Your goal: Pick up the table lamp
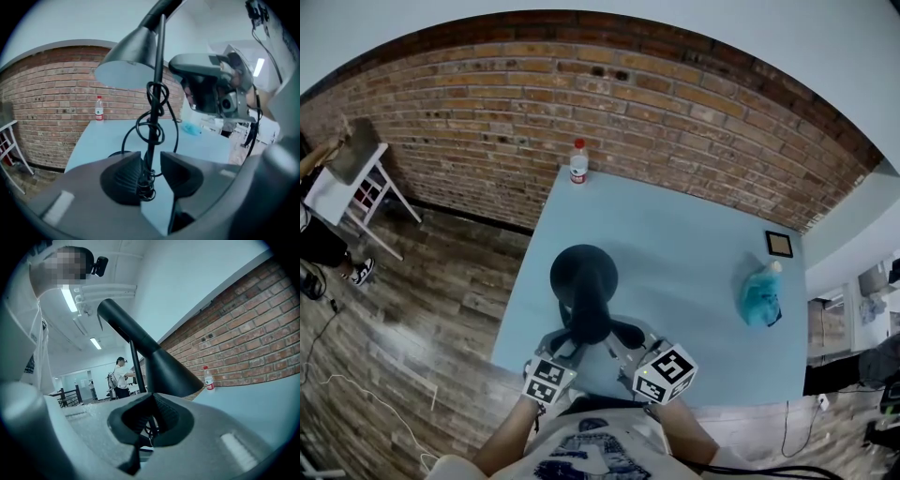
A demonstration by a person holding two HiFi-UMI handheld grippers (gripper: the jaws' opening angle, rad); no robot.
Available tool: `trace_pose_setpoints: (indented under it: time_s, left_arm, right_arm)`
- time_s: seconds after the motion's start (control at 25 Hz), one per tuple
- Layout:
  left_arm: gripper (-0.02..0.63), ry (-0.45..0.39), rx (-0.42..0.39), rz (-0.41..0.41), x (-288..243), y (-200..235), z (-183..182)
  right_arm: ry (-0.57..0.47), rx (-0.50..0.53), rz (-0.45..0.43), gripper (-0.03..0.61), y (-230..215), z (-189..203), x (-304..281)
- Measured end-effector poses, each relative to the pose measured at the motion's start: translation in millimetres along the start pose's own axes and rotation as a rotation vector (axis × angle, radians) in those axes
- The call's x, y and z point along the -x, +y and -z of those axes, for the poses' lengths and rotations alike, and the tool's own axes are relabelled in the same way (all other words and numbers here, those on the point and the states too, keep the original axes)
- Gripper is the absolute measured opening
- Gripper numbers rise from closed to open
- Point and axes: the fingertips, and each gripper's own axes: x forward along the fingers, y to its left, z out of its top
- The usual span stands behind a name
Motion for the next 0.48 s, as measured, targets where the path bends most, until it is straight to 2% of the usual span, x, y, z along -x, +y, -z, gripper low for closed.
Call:
trace_pose_setpoints:
  time_s: [0.4, 0.44, 0.48]
  left_arm:
    - [0.096, 0.004, 0.012, 0.010, -11, 4, -1]
    - [0.097, 0.004, 0.017, 0.012, -12, 4, -1]
    - [0.097, 0.005, 0.020, 0.014, -13, 3, -2]
  right_arm:
    - [0.011, 0.019, -0.037, 0.002, 5, -2, -7]
    - [0.013, 0.019, -0.043, 0.018, 5, -1, -7]
    - [0.016, 0.019, -0.048, 0.062, 6, 0, -7]
